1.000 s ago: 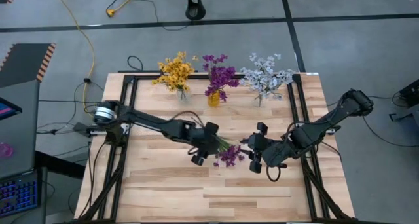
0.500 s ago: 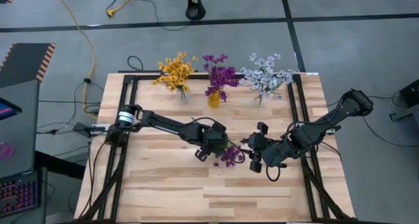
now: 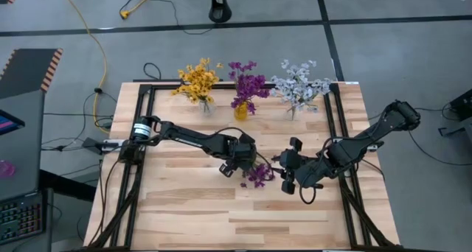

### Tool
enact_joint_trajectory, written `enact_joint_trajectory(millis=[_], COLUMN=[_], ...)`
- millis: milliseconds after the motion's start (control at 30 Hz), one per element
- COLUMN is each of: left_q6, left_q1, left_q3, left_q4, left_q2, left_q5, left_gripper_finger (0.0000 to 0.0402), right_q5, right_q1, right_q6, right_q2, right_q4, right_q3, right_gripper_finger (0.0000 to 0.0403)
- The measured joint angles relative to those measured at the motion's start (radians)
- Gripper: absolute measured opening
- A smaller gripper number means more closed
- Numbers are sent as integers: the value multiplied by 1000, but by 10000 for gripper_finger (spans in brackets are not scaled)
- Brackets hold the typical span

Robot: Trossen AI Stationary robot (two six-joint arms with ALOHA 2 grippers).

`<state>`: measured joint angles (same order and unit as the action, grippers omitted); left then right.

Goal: Sort flowers into vase by color
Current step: Put the purple flowers into the yellow vase

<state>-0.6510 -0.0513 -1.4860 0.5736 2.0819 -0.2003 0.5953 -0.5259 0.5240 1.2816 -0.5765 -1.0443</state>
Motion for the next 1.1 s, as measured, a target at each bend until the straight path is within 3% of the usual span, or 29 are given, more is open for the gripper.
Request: enact_joint_trajectory(millis=[333,667,1100], left_q6=[-97,-102,-114], left_q1=[5,31,43], left_q3=[0,0,-8], left_q4=[-14,-13,-54], left_q2=[0,0,64], left_q5=[12,77,82], left_gripper_finger=[201,201,201], right_q5=[-2,-2,-5], right_q1=[0,0,0], right_q6=[0,0,0], right_q2=[0,0,0], right_q4=[1,0,-2], right_q3=[0,0,0], right_gripper_finger=[176,176,176])
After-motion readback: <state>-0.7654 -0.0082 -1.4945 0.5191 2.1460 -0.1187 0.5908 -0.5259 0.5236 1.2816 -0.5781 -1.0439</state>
